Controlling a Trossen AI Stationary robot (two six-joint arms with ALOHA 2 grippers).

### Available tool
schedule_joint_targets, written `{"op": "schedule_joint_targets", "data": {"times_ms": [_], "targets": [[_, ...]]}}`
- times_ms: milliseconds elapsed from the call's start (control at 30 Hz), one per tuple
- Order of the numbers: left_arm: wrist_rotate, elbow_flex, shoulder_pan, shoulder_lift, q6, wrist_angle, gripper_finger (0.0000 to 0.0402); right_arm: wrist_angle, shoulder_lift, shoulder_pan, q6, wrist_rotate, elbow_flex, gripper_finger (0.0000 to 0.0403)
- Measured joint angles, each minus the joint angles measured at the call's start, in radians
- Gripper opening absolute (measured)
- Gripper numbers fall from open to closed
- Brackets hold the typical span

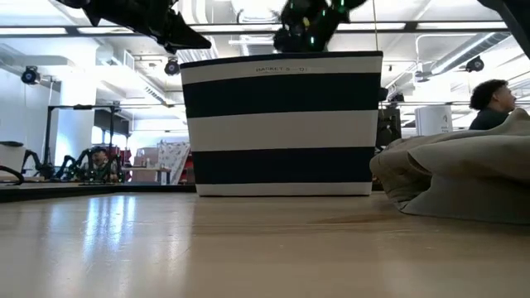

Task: Sort clothes
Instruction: Put the white sock into the blue laundry organizer, then put the light brown jacket into the blue laundry organizer

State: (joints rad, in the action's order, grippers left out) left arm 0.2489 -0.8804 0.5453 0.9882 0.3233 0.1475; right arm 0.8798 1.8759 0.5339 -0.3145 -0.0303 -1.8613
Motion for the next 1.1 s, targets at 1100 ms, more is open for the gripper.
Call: {"op": "schedule_joint_targets", "data": {"times_ms": [1100], "targets": [[-0.003, 0.006, 0.0, -0.009, -0.018, -0.006, 0.0, 0.446, -0.297, -0.814, 0.793, 0.126, 0.182, 0.0292]]}}
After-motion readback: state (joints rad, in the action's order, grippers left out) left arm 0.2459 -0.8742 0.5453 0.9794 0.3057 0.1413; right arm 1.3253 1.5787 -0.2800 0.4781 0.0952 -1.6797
